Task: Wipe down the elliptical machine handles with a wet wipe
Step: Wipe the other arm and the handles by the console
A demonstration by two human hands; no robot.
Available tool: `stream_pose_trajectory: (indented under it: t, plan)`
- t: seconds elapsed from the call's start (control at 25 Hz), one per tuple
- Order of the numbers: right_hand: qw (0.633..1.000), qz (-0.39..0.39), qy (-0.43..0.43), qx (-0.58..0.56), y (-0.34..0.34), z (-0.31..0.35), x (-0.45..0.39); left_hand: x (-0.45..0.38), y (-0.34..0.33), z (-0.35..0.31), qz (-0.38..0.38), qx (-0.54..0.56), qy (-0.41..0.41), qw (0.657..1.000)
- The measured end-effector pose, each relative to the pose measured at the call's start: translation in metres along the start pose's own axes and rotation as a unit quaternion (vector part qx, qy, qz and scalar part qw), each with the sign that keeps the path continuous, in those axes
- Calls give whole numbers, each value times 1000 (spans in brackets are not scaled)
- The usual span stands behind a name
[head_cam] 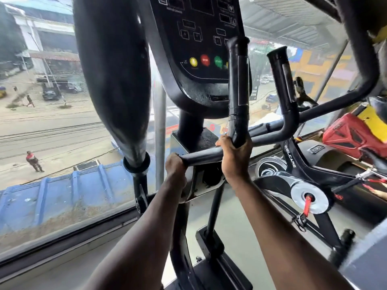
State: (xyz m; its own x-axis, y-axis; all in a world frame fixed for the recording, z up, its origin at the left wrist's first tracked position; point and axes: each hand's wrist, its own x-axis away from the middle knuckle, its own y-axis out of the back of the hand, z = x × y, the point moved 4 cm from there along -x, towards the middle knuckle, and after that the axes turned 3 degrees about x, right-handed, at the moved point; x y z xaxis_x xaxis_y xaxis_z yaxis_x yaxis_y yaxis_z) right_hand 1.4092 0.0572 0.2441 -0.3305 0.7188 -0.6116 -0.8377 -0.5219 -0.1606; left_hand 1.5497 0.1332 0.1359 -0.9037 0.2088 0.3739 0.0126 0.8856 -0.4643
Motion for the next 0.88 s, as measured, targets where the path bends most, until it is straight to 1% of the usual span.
stream_pose_trajectory:
  t: [0.04, 0.12, 0.2, 0.24, 0.28, 0.32, 0.36, 0.4, 0.44, 0.48, 0.52, 0.56, 0.6, 0.64, 0.68, 0.72, 0.76, 0.84, 0.88]
  plan:
    - [1000, 5, 2, 8, 1, -1, -1, 12, -3, -3, -10, 46, 12, 999]
    - [1000, 24, 1, 2, 2, 1, 0, 38, -11, -4, -17, 143, 6, 990]
    - [999, 42, 5, -4, 1, 11, 2, 63, -18, 7, -7, 202, -8, 979]
    - [998, 56, 6, 0, 4, 13, 1, 77, -25, 19, 5, 215, -2, 977]
    - [997, 83, 1, -6, 7, 14, -1, 90, -32, 35, 23, 209, 15, 978]
    - [992, 127, -2, -15, 10, 12, -2, 100, -38, 49, 34, 184, 19, 982]
    - [984, 176, 4, -12, 16, 11, -2, 111, -47, 59, 63, 154, 31, 986]
    - [979, 204, 22, 15, 26, 7, -7, 123, -61, 59, 107, 114, 17, 988]
    - [978, 202, 40, 47, 40, 1, -14, 130, -76, 55, 142, 92, 0, 986]
    - [979, 179, 55, 85, 55, -6, -23, 138, -92, 46, 194, 97, 17, 976]
    - [977, 162, 73, 121, 68, -11, -32, 151, -106, 37, 232, 95, -2, 968]
    - [971, 160, 101, 148, 77, -11, -39, 163, -120, 25, 266, 117, -8, 957]
    - [964, 169, 129, 161, 84, -9, -46, 173, -135, 18, 310, 136, 5, 941]
    - [957, 176, 166, 162, 90, -3, -54, 183, -148, 12, 341, 122, 5, 932]
    - [950, 179, 203, 158, 96, 3, -62, 191, -162, 6, 358, 103, -1, 928]
    - [943, 178, 235, 154, 103, 8, -72, 195, -174, -1, 358, 79, -17, 930]
    - [942, 170, 250, 149, 110, 12, -83, 203, -185, -9, 358, 40, -39, 932]
    - [960, 115, 219, 134, 124, 19, -117, 206, -203, -31, 326, -72, -134, 933]
    - [970, 65, 199, 125, 130, 24, -137, 210, -210, -47, 296, -106, -183, 932]
